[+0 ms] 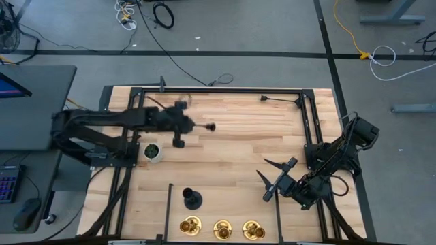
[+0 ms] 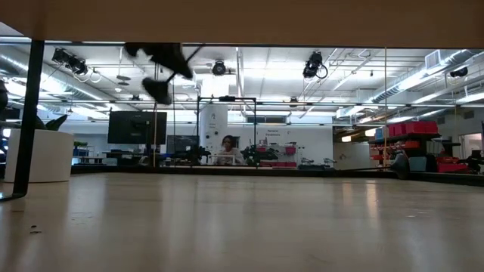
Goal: Pick & Place candle stick holders
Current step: Put the left black candlestick on the shelf
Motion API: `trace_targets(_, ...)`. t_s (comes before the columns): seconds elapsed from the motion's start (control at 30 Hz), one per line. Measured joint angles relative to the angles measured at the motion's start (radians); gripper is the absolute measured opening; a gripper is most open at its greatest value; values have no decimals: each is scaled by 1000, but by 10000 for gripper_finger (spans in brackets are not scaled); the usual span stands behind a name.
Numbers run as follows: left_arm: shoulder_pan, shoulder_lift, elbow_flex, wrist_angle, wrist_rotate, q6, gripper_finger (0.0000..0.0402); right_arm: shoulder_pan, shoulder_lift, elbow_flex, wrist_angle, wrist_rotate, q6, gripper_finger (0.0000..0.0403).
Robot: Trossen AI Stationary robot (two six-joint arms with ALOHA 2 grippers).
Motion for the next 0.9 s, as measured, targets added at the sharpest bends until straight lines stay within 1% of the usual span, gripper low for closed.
trace_targets(0.17, 32, -110, 2, 212, 160, -147, 7, -2, 0, 0, 2, 10, -11, 236)
trace_targets(0.3, 35, -157, 1, 348, 259, -210, 7, -1, 0, 0, 1, 67, -29, 236)
trace_targets(0.4, 35, -167, 1, 427, 338, -246, 7, -1, 0, 0, 15, 68, -44, 236)
trace_targets(0.5, 31, -156, 0, 489, 412, -301, 7, -10, 0, 9, 49, 53, -11, 236)
trace_targets(0.6, 20, -134, 0, 530, 441, -321, 7, -31, -6, 32, 96, 49, -83, 236)
trace_targets(0.67, 11, -113, 0, 547, 441, -325, 7, -52, -16, 50, 109, -7, -116, 236)
trace_targets(0.73, 2, -82, 0, 584, 441, -349, 7, -76, -33, 71, 111, -102, -133, 236)
trace_targets(0.8, -12, -44, 0, 622, 440, -374, 7, -98, -44, 94, 110, -204, -121, 236)
trace_targets(0.9, -38, 13, 0, 662, 438, -392, 7, -128, -48, 117, 57, -303, -76, 236)
